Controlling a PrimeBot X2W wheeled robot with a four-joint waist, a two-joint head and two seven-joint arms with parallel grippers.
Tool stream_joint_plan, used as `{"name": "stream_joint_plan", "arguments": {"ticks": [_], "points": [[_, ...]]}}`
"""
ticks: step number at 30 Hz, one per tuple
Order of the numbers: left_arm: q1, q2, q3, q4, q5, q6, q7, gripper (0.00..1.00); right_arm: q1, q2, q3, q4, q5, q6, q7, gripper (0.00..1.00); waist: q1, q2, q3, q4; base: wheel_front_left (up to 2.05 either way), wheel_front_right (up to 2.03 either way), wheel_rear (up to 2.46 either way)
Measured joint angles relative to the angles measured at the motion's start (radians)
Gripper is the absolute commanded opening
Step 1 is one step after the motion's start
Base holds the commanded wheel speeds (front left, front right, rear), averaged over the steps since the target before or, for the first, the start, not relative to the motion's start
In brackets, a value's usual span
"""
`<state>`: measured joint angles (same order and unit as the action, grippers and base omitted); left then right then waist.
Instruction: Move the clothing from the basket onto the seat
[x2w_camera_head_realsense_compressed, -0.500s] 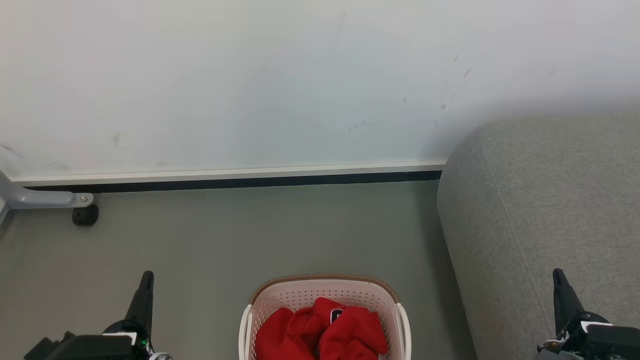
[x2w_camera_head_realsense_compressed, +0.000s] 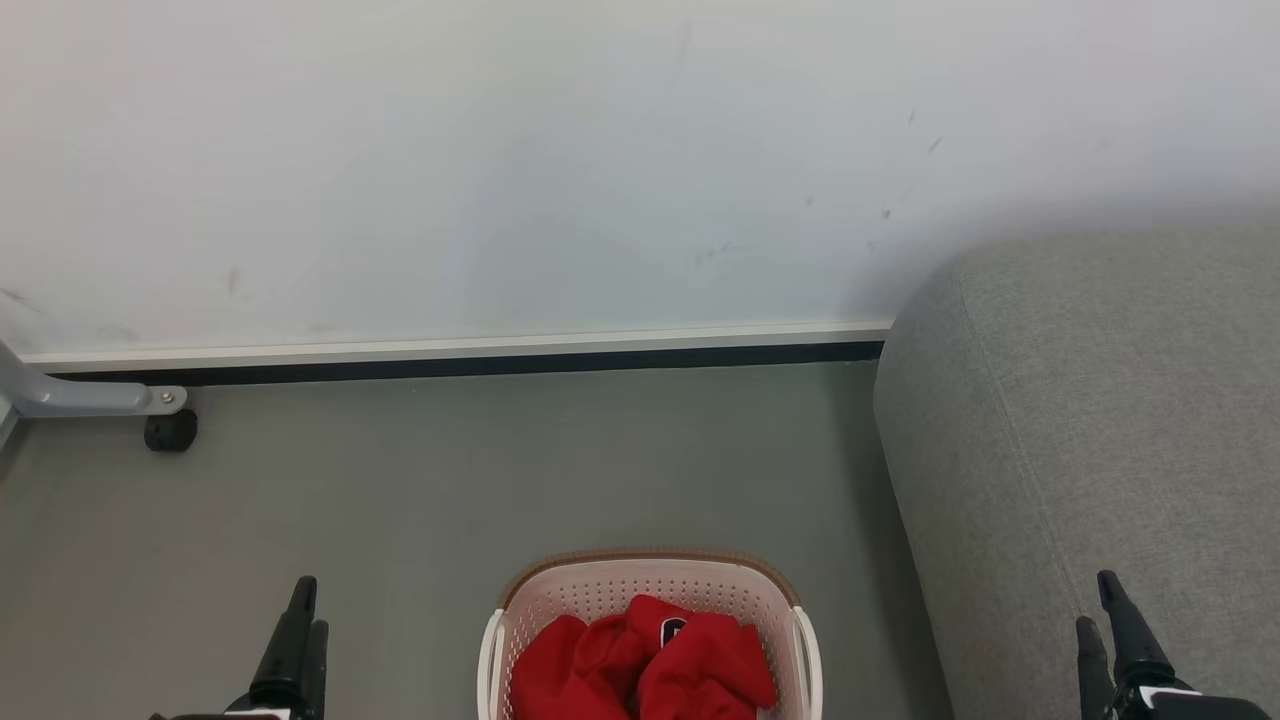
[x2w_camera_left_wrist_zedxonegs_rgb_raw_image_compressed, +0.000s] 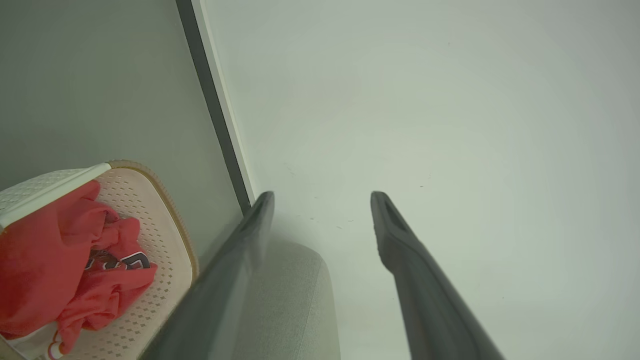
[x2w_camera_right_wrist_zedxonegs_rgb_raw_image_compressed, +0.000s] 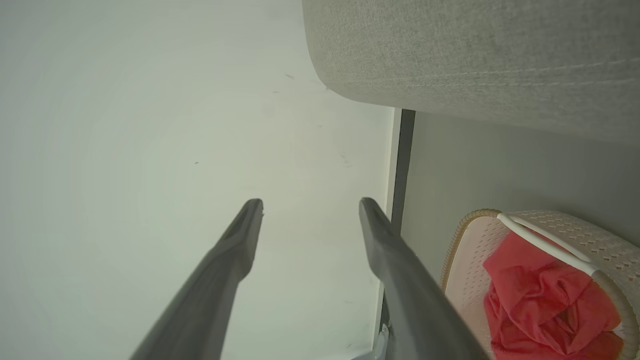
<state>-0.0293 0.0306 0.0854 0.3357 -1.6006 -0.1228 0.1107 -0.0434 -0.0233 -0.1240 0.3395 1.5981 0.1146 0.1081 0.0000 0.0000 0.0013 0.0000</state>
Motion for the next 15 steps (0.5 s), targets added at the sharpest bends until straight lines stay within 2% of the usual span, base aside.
{"name": "stream_joint_plan", "arguments": {"ticks": [15], "points": [[-0.004, 0.002, -0.023, -0.026, 0.013, 0.0, -0.052, 1.0, -0.01, -0.001, 0.034, -0.025, -0.024, 0.0, -0.049, 1.0, 0.0, 0.0, 0.002, -0.001, 0.0, 0.0, 0.0]]}}
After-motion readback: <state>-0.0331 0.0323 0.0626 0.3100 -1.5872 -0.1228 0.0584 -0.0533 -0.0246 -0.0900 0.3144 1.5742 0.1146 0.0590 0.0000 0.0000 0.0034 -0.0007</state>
